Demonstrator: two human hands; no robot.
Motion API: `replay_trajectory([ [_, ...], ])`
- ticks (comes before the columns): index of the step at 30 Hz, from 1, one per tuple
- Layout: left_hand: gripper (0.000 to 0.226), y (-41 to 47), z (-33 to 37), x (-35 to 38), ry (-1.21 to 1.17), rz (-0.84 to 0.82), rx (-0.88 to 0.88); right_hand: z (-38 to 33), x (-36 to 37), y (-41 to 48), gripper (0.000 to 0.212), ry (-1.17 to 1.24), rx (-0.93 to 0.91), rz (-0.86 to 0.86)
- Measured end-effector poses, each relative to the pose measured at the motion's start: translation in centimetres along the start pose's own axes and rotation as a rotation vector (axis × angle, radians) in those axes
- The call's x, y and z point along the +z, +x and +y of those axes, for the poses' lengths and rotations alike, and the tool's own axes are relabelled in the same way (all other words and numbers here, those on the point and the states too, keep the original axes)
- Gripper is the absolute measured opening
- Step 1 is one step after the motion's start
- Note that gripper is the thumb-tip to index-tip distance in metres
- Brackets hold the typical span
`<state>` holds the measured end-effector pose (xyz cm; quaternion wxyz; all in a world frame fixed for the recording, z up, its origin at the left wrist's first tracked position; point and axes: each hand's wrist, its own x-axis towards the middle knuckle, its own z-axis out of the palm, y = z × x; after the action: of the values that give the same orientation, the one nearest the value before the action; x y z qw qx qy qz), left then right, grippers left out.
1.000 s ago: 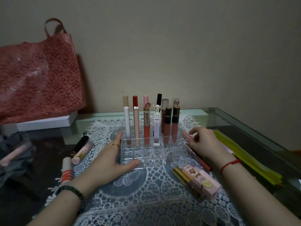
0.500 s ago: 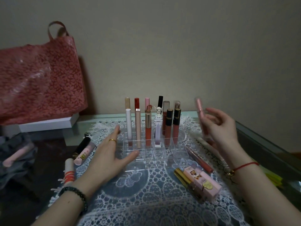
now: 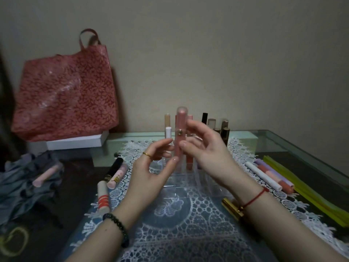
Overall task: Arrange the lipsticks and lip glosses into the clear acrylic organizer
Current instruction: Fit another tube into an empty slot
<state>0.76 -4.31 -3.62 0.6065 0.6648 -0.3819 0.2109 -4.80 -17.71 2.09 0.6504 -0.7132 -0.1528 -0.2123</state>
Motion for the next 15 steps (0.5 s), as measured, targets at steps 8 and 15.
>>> replay_trajectory([
  [8, 0.042, 0.0, -1.2, -0.5, -0.031, 0.06, -0.141, 2.5, 2.3, 0.6, 0.042, -0.038, 0.01, 0.008],
  [15, 0.04, -0.2, -1.6, -0.2, 0.018, 0.064, -0.183, 3.3, 2.2, 0.5, 0.031, -0.196, -0.03, 0.111],
])
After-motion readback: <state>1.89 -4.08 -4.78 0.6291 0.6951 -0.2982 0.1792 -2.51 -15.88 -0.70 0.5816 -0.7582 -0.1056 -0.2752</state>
